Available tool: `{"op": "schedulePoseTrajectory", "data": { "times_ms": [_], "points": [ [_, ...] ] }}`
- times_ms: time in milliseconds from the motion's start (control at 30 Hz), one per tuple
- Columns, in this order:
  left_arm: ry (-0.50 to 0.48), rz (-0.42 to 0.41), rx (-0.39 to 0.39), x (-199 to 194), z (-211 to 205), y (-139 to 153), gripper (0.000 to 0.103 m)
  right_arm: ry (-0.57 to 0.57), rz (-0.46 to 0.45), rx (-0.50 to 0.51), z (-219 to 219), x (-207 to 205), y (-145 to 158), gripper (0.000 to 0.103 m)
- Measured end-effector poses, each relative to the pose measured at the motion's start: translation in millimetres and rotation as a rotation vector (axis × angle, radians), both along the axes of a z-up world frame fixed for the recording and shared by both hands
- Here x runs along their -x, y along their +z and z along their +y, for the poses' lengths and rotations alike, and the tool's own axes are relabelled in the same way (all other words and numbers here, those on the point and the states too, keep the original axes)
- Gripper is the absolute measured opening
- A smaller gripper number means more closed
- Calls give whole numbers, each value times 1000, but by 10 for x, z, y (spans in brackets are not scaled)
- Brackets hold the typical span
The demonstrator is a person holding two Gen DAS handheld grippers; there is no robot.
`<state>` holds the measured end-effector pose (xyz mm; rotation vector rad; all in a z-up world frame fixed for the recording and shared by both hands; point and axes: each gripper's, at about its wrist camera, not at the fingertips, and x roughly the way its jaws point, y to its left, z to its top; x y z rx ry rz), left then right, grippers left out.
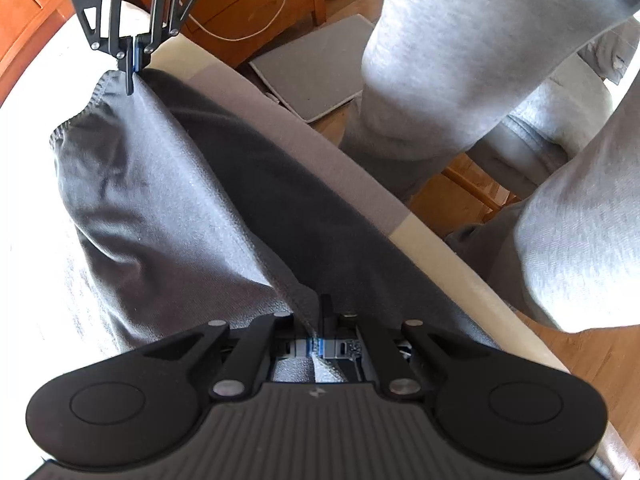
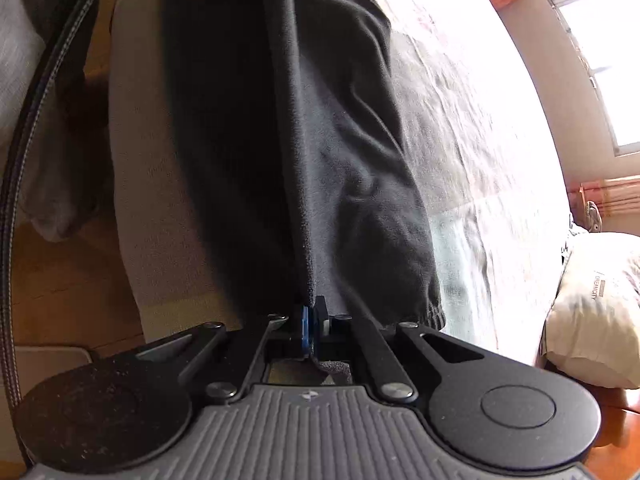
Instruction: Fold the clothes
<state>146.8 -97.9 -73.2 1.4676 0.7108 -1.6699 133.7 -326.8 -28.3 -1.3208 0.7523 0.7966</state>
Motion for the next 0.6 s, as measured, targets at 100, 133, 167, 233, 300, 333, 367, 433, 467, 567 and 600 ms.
{"op": "schedulePoseTrajectory", "data": {
  "times_ms": [100, 133, 167, 233, 300, 333, 367, 433, 467, 567, 600],
  "points": [
    [1, -8, -10, -53, -79, -30, 0, 1, 6, 23, 27, 11, -61, 8],
    [1, -13, -13, -79, -91, -54, 0, -4, 5, 26, 39, 9, -71, 9],
    [1, -18, -17, -106, -103, -79, 0, -10, 3, 25, 47, 10, -57, 10],
    [10, -19, -12, -122, -128, -108, 0, -32, 5, 24, 60, 8, 2, 12],
    [29, -14, -9, -147, -149, -117, 0, -75, 18, 22, 46, 12, 98, 12],
    [44, -9, -8, -168, -157, -109, 0, -101, 26, 20, 35, 15, 153, 12],
    [50, -10, -6, -190, -178, -98, 0, -126, 35, 19, 23, 18, 208, 12],
    [60, -14, 0, -237, -225, -76, 0, -198, 60, 19, -2, 9, 302, 12],
    [65, -16, 3, -260, -249, -64, 0, -232, 67, 18, -5, 2, 347, 12],
    [119, -6, 16, -293, -253, -70, 0, -278, 43, -10, -74, 11, 477, 12],
    [139, 0, 21, -297, -238, -68, 0, -264, 33, -27, -59, 30, 511, 12]
  ]
}}
